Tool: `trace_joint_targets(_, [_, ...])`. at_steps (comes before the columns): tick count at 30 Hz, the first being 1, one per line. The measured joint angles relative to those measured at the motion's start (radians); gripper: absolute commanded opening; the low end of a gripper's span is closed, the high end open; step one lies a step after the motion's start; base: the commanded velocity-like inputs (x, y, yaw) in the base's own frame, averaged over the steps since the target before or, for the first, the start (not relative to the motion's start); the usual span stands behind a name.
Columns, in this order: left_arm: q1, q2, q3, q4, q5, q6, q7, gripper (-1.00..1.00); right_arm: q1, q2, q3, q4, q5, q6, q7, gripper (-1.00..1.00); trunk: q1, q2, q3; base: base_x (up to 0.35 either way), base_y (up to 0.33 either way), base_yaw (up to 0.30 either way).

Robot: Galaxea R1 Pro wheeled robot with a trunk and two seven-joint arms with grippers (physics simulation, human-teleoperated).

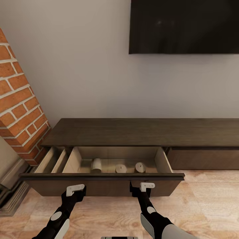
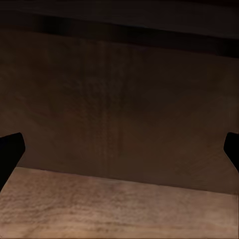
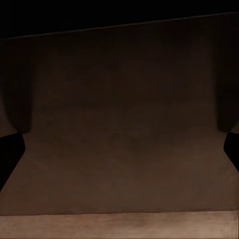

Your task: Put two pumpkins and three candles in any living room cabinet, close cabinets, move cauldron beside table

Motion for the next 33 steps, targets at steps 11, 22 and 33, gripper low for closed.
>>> trace_joint_targets(11, [0.000,0.000,0.000,0.000,0.000,-0.001,0.000,1.00,0.000,0.000,0.001,0.000,-0.001,0.000,0.000,1.00,0.000,0.000,0.000,0.317,0.000,0.000])
trace_joint_targets(22, [0.000,0.000,0.000,0.000,0.000,-0.002,0.000,1.00,0.000,0.000,0.000,0.000,0.000,0.000,0.000,1.00,0.000,0.000,0.000,0.256,0.000,0.000])
trace_joint_targets(33, [0.000,0.000,0.000,0.001,-0.001,-0.002,0.000,1.00,0.000,0.000,0.001,0.000,-0.001,0.000,0.000,1.00,0.000,0.000,0.000,0.240,0.000,0.000])
